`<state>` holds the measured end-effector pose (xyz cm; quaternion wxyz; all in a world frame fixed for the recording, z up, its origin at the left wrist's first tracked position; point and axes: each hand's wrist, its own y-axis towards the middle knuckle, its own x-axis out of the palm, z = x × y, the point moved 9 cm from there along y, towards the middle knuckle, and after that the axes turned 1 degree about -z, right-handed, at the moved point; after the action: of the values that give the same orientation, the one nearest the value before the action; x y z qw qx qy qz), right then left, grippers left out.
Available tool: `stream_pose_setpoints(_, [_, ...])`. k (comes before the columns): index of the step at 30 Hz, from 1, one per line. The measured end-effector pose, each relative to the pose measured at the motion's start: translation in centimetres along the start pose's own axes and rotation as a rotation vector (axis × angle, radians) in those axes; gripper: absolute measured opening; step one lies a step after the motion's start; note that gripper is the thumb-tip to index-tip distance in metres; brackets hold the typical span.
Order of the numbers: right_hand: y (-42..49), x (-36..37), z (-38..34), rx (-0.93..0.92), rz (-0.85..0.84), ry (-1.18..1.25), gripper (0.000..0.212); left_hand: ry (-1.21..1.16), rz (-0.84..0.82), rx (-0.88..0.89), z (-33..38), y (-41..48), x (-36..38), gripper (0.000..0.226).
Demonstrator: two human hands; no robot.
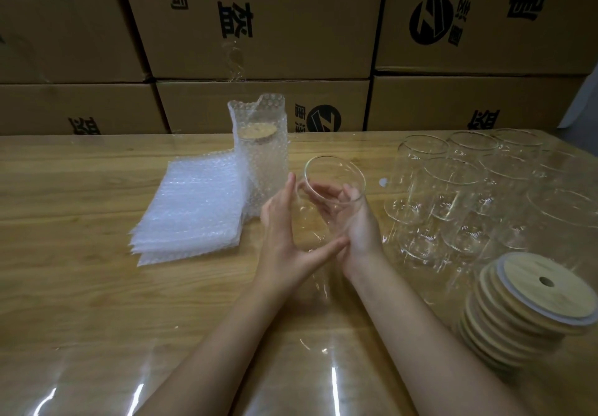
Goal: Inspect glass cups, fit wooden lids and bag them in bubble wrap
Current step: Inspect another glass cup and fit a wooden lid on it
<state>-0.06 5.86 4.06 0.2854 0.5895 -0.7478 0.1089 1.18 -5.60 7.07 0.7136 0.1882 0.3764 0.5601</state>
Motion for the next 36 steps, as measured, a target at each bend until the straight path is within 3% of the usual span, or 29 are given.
stream_pose_setpoints(6, [-0.3, -0.6, 1.7, 0.085, 0.031, -0.071, 0.04, -0.1, 0.021, -0.05, 0.0, 0.3, 0.0, 0.102])
stream_pose_setpoints(11, [-1.1, -0.2, 4.7, 0.33, 0.098, 0.334, 0.032, -0.157, 0.073, -0.108, -0.5, 0.3, -0.1, 0.104])
stream_pose_setpoints(15, [-1.7, -0.1, 6.3, 0.425, 0.191, 0.571, 0.025, -0.137, 0.021, -0.127, -0.8, 0.2, 0.2, 0.101])
stream_pose_setpoints(23, [-0.9, -1.5, 6.3, 0.345, 0.31, 0.657, 0.026, -0.232, -0.188, -0.353, -4.6, -1.7, 3.2, 0.108])
stream_pose_setpoints(29, [-1.2, -0.6, 5.9, 0.315, 0.25, 0.66, 0.026, -0.43, -0.118, -0.452, -5.4, -2.0, 3.6, 0.081])
stream_pose_setpoints(34, [-0.9, -1.7, 4.6, 0.198, 0.302, 0.24, 0.022, -0.546, 0.046, -0.533, -6.9, -1.8, 2.0, 0.076])
stream_pose_setpoints(36, [-0.7, -1.9, 3.9, 0.19, 0.284, 0.232, 0.028, -0.613, 0.097, -0.573, -7.4, -1.9, 1.5, 0.076])
